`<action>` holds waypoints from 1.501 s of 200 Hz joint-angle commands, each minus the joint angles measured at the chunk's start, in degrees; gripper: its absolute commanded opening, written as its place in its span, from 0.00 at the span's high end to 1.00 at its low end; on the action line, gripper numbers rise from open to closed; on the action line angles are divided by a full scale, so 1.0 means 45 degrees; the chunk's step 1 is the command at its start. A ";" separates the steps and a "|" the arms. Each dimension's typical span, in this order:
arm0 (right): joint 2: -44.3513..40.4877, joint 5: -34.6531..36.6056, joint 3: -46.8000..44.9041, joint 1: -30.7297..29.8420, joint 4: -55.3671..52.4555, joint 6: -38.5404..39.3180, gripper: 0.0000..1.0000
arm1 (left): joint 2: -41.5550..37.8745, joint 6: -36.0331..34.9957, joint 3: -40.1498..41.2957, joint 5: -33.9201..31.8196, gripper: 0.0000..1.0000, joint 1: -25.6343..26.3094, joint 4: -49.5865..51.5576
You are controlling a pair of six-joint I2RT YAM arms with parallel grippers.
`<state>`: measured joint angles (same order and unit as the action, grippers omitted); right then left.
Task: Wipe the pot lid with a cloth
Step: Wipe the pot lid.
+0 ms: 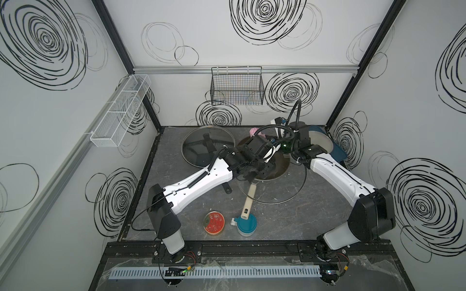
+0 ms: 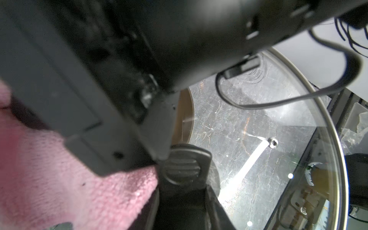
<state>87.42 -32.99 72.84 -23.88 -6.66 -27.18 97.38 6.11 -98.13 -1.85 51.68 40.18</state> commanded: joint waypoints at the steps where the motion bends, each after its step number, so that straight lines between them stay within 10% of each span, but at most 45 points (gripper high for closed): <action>1: -0.0301 -0.0076 0.0381 0.0095 -0.1010 0.0431 1.00 | -0.0923 0.0086 -0.0811 -0.0557 1.00 -0.0212 -0.2621; 181: -0.3536 0.2403 -0.0871 0.1728 -0.2720 0.0010 1.00 | -0.0904 0.1864 -0.1264 -0.1766 1.00 -0.1313 -0.2973; 300: -0.4977 0.4482 -0.4143 -0.2960 -0.0582 -0.2343 1.00 | -0.0567 0.3162 -0.1841 -0.1601 1.00 -0.1547 -0.4066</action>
<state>64.18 -16.78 56.16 -33.78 -10.55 -34.22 97.54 16.97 -99.98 -8.69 45.19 37.69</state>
